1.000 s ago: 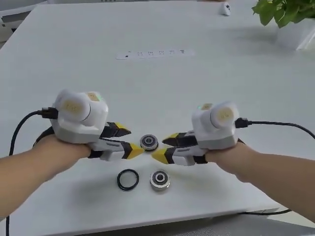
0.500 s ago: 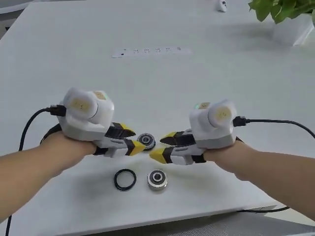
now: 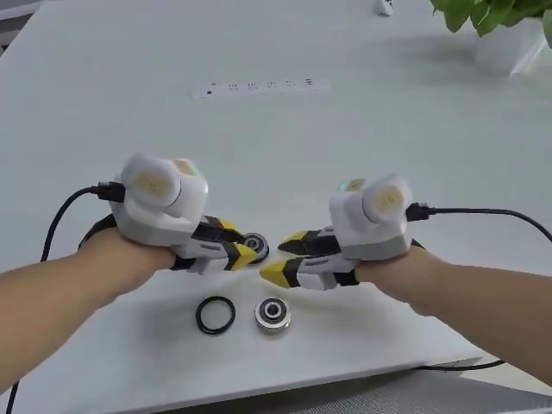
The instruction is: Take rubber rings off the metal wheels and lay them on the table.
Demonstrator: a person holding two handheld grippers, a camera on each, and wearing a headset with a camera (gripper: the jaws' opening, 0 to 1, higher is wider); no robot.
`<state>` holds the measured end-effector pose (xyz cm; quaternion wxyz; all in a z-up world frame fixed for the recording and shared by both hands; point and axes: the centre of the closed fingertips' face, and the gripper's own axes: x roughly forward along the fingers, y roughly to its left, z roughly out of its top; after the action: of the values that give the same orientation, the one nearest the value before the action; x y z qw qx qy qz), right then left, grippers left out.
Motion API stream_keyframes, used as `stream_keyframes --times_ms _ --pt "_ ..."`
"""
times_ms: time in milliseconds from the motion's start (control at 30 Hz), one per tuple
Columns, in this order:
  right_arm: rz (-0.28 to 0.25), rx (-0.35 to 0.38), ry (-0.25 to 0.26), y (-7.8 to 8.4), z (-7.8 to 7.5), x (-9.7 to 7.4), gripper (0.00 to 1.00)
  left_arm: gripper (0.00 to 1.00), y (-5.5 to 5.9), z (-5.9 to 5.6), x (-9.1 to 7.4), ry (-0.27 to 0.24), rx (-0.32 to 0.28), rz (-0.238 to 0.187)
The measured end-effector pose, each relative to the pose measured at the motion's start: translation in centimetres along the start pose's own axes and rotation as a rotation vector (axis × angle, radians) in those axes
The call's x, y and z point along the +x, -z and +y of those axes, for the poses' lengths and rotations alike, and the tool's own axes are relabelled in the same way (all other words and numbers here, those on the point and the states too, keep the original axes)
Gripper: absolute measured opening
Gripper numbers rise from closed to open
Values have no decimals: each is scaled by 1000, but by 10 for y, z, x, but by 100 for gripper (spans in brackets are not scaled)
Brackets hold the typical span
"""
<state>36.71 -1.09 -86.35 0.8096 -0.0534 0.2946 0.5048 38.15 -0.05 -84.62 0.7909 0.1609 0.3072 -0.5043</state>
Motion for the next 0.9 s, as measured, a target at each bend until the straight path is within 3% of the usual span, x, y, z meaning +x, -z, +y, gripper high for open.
stream_keyframes --times_ms 300,900 --pt "-6 -2 -4 -2 1 0 29 16 -1 3 2 -23 42 18" --pt "-21 -11 6 -8 -2 10 28 14 0 4 4 -35 56 20"
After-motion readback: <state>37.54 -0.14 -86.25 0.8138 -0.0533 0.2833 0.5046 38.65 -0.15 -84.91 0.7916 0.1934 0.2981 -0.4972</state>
